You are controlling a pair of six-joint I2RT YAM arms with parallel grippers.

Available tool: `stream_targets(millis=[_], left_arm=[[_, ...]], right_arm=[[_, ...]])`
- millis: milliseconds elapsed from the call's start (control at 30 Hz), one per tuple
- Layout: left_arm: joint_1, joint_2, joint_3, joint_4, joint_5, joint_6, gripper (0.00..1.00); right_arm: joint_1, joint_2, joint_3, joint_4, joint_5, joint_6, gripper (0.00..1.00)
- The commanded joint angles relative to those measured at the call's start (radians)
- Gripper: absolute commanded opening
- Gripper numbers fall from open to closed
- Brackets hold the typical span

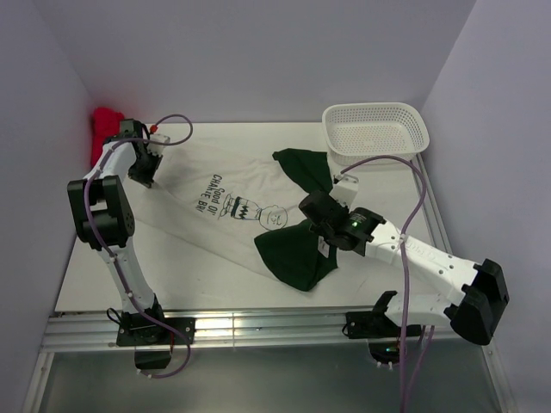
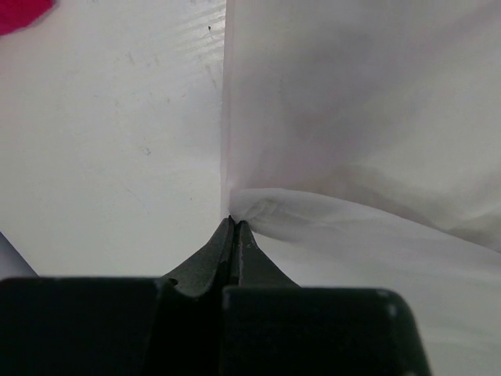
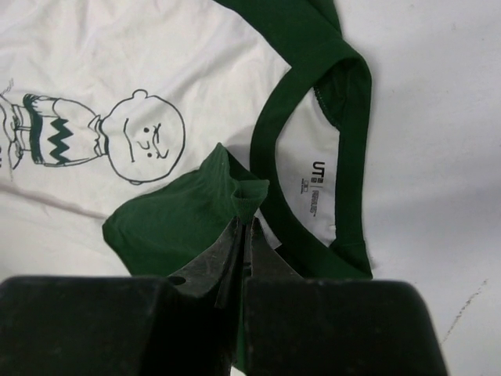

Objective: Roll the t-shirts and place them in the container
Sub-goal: Fold the tshirt

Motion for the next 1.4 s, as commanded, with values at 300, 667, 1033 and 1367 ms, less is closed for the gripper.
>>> stream_targets(millis=[300, 667, 1033, 1367], left_arm=[[-0.01, -0.034, -0.004, 0.034, -0.043, 0.004, 0.0], [-0.039, 0.02, 0.068, 0.022, -0.076, -0.018, 0.0], [-0.065, 0.079, 0.105, 0.024, -0.099, -0.029, 0.27], [-0.064, -0.009, 0.07, 0.036, -0.083, -0.012, 0.65]], right_arm=[[0.028, -0.05, -0.039, 0.033, -0.001, 0.024, 0.0], [-0.01, 0.021, 0.013, 0.009, 0.051, -0.014, 0.0], [-0.056, 0.053, -0.036, 0.093, 0.01, -0.045, 0.0], [-0.051, 0.142, 0.012, 0.134, -0.029, -0.082, 0.0]])
